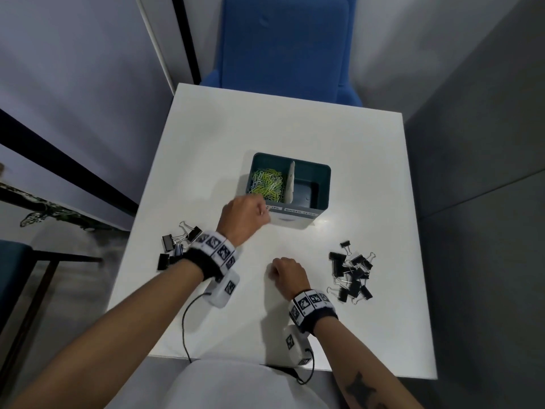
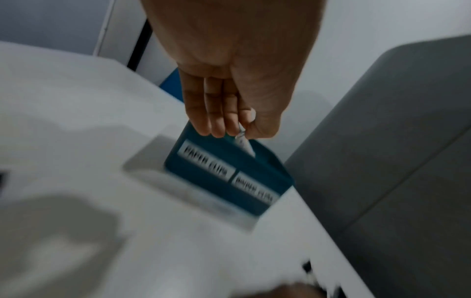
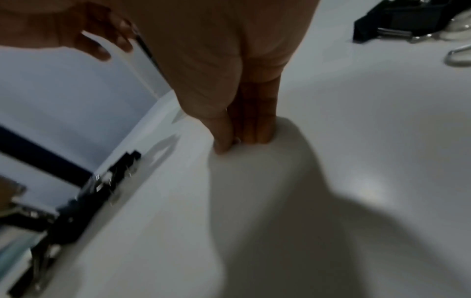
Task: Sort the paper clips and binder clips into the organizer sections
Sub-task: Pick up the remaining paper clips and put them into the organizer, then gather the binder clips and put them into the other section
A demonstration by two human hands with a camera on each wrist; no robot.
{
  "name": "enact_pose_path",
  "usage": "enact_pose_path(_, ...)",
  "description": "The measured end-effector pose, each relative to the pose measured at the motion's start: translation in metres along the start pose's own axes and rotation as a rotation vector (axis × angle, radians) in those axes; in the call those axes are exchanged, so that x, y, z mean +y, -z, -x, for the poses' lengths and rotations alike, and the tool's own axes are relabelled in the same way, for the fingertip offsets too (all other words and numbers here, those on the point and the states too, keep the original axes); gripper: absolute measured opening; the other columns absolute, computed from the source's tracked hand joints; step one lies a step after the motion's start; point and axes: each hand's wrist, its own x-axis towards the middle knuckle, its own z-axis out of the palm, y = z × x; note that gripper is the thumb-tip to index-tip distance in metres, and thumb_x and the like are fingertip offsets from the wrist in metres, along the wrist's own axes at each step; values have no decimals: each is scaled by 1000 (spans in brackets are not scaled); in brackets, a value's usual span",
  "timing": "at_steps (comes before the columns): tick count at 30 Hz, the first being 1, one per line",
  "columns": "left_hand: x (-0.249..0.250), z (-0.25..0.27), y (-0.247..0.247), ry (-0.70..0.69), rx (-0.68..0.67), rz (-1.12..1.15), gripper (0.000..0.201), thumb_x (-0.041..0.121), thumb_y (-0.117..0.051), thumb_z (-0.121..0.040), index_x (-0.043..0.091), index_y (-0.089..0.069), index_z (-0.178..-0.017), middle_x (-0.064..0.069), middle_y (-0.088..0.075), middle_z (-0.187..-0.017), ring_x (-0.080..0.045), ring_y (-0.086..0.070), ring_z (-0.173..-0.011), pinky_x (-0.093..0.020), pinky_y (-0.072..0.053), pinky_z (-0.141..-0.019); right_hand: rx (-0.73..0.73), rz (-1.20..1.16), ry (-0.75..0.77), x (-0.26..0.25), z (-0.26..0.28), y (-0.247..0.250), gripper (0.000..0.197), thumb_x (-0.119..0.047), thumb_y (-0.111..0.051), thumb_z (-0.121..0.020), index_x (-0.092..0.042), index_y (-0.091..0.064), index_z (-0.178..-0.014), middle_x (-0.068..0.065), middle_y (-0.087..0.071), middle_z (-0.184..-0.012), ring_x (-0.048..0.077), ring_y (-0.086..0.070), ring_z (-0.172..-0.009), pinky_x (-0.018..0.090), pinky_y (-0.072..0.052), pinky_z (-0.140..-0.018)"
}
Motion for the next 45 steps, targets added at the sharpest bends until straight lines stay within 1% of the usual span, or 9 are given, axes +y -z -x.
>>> enact_pose_path(5,17,-53,20,13,98,19,5,15,-65,-81,16,-64,-77,4,-65,-69,-16,-62,-67,-31,-53,-62,171,-107,3,-9,-6,39,11,-19,-63,-88,-10,-61,-82,8,-66,-86,29,-60,-78,35,-47,-66)
enact_pose_path(9,3,-54,11,45,112,34,8,12,-61,-88,14,-69,-88,-3,-71,-83,-21,-65,-77,-36,-55,-71,436,-255,27,-24,-24,92,11,-7,-67,-84,-9,-64,-74,4,-67,-75,19,-60,-69,27,-45,-61)
enact_pose_path(14,-10,-21,-2,-66,175,-77,7,15,-58,-90,17,-65,-90,-1,-70,-85,-23,-63,-72,-25,-37,-59,587,-384,52,-42,-56,144,8,-8,-71,-84,-10,-67,-77,1,-67,-74,16,-61,-68,30,-53,-65)
enact_pose_path(23,-90,26,-11,-28,229,-238,23,24,-54,-86,10,-65,-101,-9,-64,-96,-31,-58,-91,-40,-47,-72,816,-304,-149,1,-27,119,8,-18,-62,-90,-10,-64,-92,5,-58,-99,16,-52,-86,26,-47,-69)
enact_pose_path(27,-142,42,-4,246,115,-369,58,53,-61,-84,16,-52,-128,-14,-51,-127,-35,-42,-120,-53,-35,-97,647,-127,-402,69,0,84,34,-37,-65,-84,-15,-62,-111,12,-45,-123,30,-43,-112,44,-44,-88)
enact_pose_path(32,-174,59,-7,519,-94,-373,96,86,-39,-72,40,-4,-149,-11,-7,-157,-36,-3,-144,-59,-17,-108,327,-170,-762,126,18,67,82,-67,-62,-76,-31,-31,-142,14,-17,-152,38,-23,-136,60,-33,-102)
enact_pose_path(35,-177,63,-20,484,-273,-359,100,86,-38,-72,44,11,-148,-8,12,-159,-36,9,-145,-59,-16,-111,188,-231,-734,131,16,57,89,-74,-60,-73,-38,-22,-145,13,-7,-156,41,-16,-140,64,-31,-103)
enact_pose_path(39,-157,65,-39,349,-298,-450,82,70,-37,-87,41,7,-150,-9,13,-159,-37,10,-144,-57,-15,-113,134,-69,-623,107,9,41,85,-74,-56,-76,-38,-21,-144,15,-5,-157,39,-10,-142,63,-32,-103)
enact_pose_path(45,-109,63,-71,164,-401,-467,72,54,-35,-96,33,5,-152,-11,20,-158,-34,15,-145,-56,-13,-114,124,32,-430,45,-2,23,70,-45,-55,-89,-29,-21,-148,14,-6,-159,40,-9,-145,59,-30,-109)
